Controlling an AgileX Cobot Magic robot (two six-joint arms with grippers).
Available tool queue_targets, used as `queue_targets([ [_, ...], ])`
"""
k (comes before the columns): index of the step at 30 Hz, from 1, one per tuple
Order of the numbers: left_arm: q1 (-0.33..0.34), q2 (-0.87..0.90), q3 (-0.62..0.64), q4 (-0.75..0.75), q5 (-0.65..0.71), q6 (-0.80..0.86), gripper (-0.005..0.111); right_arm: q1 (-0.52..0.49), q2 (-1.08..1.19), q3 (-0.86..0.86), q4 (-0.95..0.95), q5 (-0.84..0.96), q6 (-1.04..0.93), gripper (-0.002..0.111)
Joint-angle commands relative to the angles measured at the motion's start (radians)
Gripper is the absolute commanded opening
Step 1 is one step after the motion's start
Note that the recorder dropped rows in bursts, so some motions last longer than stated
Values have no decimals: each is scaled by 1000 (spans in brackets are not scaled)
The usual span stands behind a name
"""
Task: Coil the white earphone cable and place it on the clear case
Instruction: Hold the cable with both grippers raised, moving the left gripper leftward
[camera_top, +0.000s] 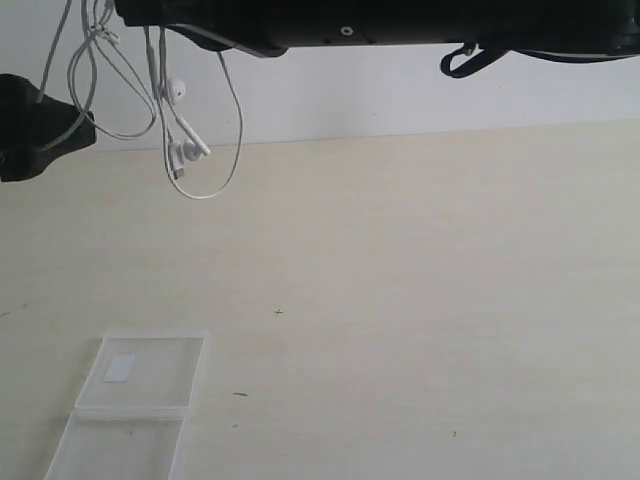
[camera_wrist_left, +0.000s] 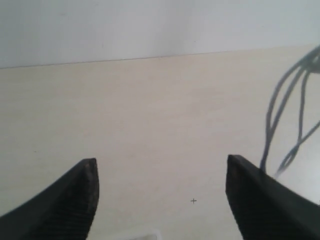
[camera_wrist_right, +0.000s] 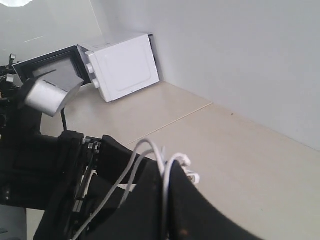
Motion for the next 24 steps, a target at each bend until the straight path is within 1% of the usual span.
queue_targets([
  [1, 4, -9, 4, -6, 1, -58, 70, -5, -6, 5, 3, 38, 9, 0],
  [9, 4, -9, 4, -6, 20, -77, 70, -5, -6, 5, -12, 38, 27, 0],
  [14, 4, -9, 4, -6, 95, -72, 70, -5, -6, 5, -12, -17, 51, 0],
  [17, 4, -9, 4, 27, 136, -70, 70, -5, -6, 5, -14, -32, 51, 0],
  [19, 4, -9, 4, 36, 136, -72, 70, -5, -6, 5, -14, -37, 51, 0],
  [22, 4, -9, 4, 37, 124, -131, 70, -5, -6, 5, -14, -41, 51, 0],
  [24, 4, -9, 2, 43, 129, -137, 70, -5, -6, 5, -24, -57, 51, 0],
])
